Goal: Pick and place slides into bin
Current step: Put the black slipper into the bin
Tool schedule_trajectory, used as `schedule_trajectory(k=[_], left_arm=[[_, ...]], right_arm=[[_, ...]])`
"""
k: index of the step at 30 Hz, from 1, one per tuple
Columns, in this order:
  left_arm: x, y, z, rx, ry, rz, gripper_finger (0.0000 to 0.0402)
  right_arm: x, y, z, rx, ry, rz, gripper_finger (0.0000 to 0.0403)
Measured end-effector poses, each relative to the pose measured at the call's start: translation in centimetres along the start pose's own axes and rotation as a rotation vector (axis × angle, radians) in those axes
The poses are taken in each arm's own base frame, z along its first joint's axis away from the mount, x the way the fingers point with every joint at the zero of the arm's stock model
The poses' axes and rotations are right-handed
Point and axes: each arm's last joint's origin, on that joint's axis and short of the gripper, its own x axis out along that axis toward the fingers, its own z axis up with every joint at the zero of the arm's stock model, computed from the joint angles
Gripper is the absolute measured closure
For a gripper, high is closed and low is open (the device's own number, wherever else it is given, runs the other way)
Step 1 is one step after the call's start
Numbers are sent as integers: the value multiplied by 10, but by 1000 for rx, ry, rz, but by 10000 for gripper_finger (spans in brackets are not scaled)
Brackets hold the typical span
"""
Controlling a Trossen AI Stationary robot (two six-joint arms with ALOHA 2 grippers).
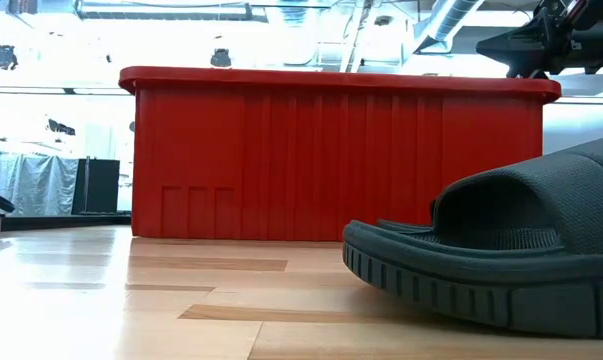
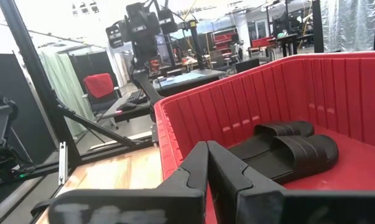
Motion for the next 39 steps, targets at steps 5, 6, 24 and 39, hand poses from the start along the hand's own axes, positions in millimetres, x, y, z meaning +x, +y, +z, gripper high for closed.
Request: schedule_trajectory(k=[5, 6, 24, 39], left_arm=[[-22, -6, -17, -5, -12, 16, 253], [-25, -7, -21, -12, -13, 25, 253], [-54, -1, -79, -77, 86, 442, 253], [-67, -1, -124, -110, 114, 507, 253]], right_arm=[[0, 0, 0, 0, 0, 0, 403], [0, 0, 0, 0, 0, 0, 403], [0, 0, 0, 0, 0, 0, 403], [0, 0, 0, 0, 1, -1, 403]])
